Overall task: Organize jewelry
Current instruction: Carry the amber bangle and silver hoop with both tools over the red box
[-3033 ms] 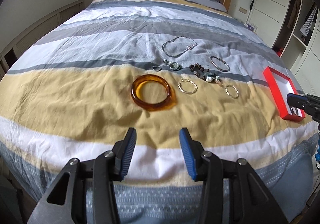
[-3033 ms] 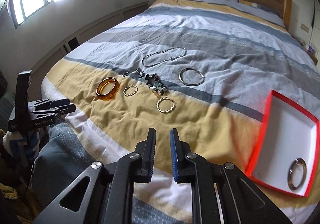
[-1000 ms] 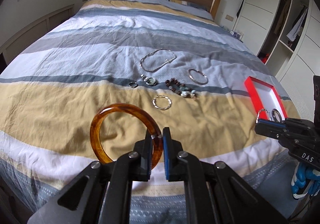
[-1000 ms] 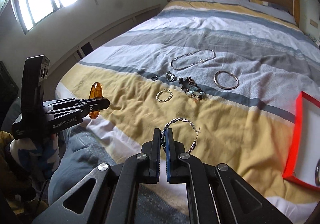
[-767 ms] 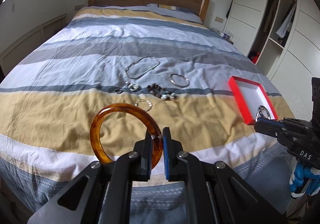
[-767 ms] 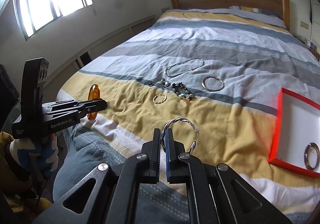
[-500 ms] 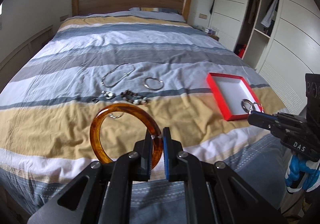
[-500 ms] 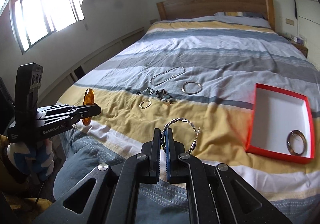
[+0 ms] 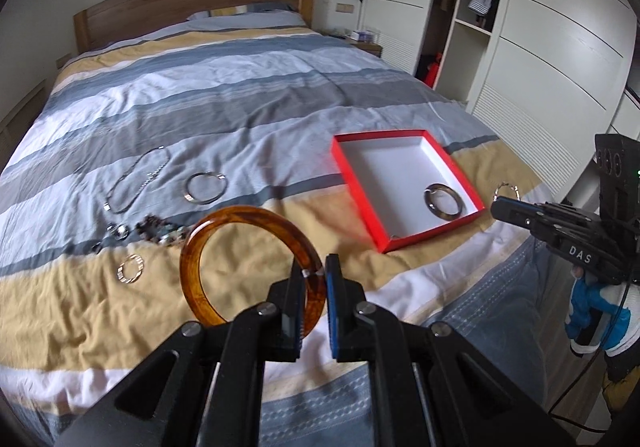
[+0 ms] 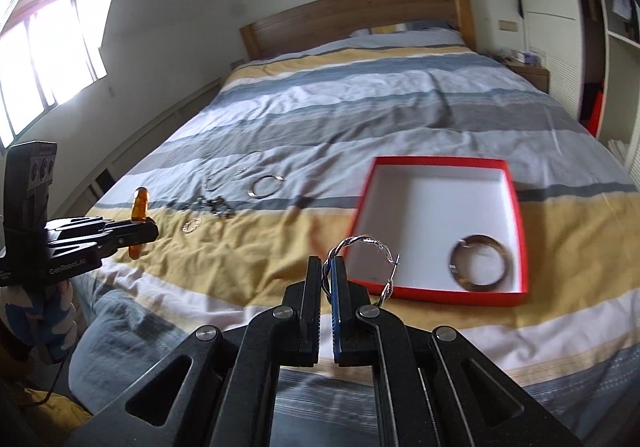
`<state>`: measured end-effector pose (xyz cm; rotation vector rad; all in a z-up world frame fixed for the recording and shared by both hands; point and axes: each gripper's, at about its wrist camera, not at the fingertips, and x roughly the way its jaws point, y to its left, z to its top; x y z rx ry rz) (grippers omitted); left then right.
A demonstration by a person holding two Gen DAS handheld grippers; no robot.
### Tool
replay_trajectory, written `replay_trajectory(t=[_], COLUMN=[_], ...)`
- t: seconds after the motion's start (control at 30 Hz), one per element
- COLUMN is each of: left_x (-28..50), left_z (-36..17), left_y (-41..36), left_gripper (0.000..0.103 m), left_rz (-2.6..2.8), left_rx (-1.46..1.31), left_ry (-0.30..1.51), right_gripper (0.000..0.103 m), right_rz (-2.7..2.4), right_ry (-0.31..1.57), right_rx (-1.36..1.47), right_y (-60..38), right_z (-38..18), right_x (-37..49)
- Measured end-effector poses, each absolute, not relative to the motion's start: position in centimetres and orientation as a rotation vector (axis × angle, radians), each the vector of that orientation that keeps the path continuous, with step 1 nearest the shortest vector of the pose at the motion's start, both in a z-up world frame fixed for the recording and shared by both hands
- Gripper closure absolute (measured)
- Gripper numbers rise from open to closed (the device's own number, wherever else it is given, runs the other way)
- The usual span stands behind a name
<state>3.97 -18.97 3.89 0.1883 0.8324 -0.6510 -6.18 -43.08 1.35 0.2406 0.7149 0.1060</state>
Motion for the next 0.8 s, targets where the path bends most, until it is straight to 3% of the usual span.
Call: replay_trajectory(t=[0.8], left_x=[10.0], left_z=[-5.7], left_y=[-39.2], left_gripper=[0.095], left_rz=[-0.895], left_rx=[0.310], left_ry=[0.989], right_gripper=[0.098], right_rz=[0.013], right_ry=[0.932], right_rx=[0.324], right_y=[-54.5], right_z=[-8.4], right_x=[2.3])
